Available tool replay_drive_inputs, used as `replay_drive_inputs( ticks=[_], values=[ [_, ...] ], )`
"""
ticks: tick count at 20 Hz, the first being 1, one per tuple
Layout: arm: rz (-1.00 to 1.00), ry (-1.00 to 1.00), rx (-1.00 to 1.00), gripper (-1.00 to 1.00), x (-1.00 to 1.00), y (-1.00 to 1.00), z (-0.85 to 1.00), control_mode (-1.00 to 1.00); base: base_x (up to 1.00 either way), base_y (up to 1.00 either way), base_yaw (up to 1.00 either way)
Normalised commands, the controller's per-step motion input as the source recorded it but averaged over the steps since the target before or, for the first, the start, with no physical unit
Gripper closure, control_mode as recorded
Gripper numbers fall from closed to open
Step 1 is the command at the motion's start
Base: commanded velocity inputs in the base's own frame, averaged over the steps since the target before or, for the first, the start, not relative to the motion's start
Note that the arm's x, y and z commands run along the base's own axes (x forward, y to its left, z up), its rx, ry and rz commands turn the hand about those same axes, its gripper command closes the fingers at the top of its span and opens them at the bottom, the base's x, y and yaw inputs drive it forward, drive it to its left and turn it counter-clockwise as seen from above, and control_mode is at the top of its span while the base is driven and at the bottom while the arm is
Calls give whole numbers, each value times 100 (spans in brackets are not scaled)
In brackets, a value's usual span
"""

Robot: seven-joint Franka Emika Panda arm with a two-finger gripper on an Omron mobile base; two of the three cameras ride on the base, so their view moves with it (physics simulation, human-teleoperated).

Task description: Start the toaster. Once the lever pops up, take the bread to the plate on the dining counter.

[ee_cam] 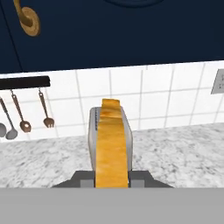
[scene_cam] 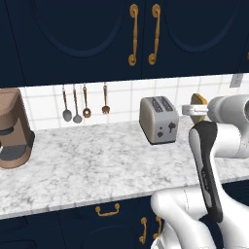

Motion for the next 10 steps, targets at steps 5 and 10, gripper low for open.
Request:
replay_drive_inputs(
  ticks=[5,10],
  values=[
    [1,0,0,100,-10,0,0,-100,0,0,0],
    [1,2,0,100,-30,2,-5,-100,0,0,0]
  ],
)
